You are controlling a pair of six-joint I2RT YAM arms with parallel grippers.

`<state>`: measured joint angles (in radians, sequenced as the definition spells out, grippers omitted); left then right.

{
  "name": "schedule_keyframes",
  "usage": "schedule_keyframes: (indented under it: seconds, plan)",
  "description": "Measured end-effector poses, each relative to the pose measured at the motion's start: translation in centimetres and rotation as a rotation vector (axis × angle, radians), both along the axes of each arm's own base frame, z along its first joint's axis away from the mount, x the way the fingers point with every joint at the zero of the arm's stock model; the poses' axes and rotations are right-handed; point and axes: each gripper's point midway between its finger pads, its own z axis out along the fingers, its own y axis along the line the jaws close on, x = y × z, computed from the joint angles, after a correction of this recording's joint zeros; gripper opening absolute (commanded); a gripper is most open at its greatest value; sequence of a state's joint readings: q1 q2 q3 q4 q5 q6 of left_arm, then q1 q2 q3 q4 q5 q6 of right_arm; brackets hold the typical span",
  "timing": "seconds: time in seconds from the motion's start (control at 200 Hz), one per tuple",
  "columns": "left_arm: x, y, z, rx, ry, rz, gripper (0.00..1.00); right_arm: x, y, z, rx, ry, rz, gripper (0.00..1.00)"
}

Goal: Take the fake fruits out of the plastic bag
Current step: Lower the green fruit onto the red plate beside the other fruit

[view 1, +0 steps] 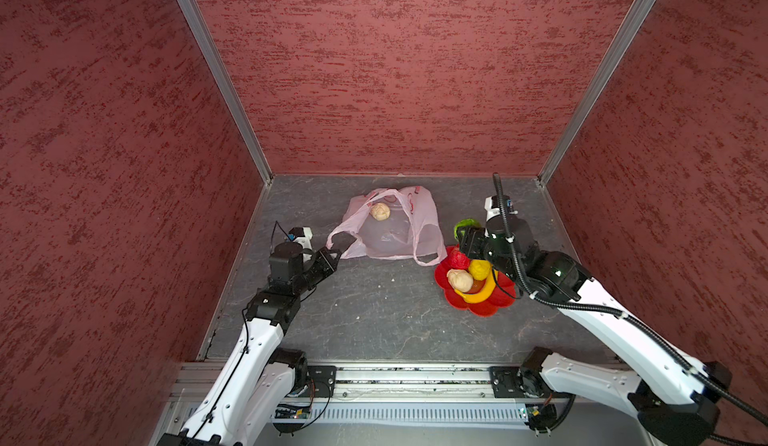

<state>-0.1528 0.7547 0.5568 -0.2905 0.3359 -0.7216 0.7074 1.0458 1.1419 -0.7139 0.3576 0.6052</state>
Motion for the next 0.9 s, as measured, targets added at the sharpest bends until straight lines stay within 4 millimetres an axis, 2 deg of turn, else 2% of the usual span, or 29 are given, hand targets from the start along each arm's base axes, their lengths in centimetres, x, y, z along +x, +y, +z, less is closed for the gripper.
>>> schedule_keyframes:
  seconds: [0.195,0.296,0.686,0.897]
  plan:
    - [0.1,0.0,-0.3,0.002,0.011,-0.001,0.00,-0.8,-3.4,-6.9,-0.056,0.141,-0.109,0.33]
    - [0.1,0.0,-0.3,0.002,0.010,-0.002,0.00,-1.5,-4.6,-9.4,-0.068,0.194,-0.148,0.33]
    - [0.1,0.0,-0.4,0.004,0.012,-0.003,0.00,-3.8,-7.0,-16.0,-0.057,0.331,-0.238,0.33]
    - [0.2,-0.1,-0.7,0.007,0.026,-0.004,0.00,-3.7,-7.4,-17.6,-0.044,0.361,-0.262,0.33]
